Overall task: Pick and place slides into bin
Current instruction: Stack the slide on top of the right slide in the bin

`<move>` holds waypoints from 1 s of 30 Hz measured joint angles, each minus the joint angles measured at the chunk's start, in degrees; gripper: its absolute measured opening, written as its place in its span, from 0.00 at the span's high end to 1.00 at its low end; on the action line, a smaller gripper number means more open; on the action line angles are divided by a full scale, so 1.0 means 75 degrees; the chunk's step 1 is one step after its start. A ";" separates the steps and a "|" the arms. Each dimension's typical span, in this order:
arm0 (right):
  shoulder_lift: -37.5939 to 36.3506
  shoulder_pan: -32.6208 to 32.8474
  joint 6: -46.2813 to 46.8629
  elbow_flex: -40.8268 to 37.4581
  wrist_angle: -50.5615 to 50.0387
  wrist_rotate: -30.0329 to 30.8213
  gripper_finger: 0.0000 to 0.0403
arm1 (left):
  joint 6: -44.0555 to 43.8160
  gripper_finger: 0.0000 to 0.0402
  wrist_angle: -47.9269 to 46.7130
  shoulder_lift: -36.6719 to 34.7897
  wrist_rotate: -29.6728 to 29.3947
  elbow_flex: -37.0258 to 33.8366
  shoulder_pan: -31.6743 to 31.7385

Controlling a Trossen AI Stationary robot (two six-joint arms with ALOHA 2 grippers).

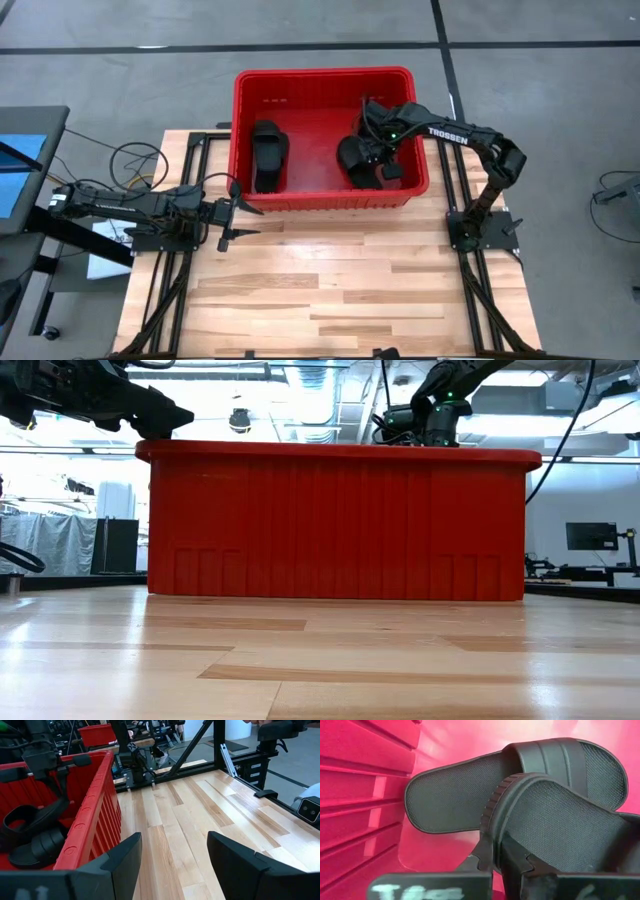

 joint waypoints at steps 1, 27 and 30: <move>0.0000 0.0000 0.0000 0.0000 0.0000 0.0000 1.00 | 0.0003 0.46 0.0000 0.0003 0.0000 0.0000 0.0000; -0.0962 0.0508 0.0209 -0.0009 -0.0006 0.0595 1.00 | 0.0000 0.46 0.0000 0.0002 0.0001 0.0000 0.0003; -0.1105 0.0722 0.0230 -0.0009 -0.0001 0.0589 1.00 | 0.0002 0.46 0.0000 0.0002 0.0002 0.0003 0.0003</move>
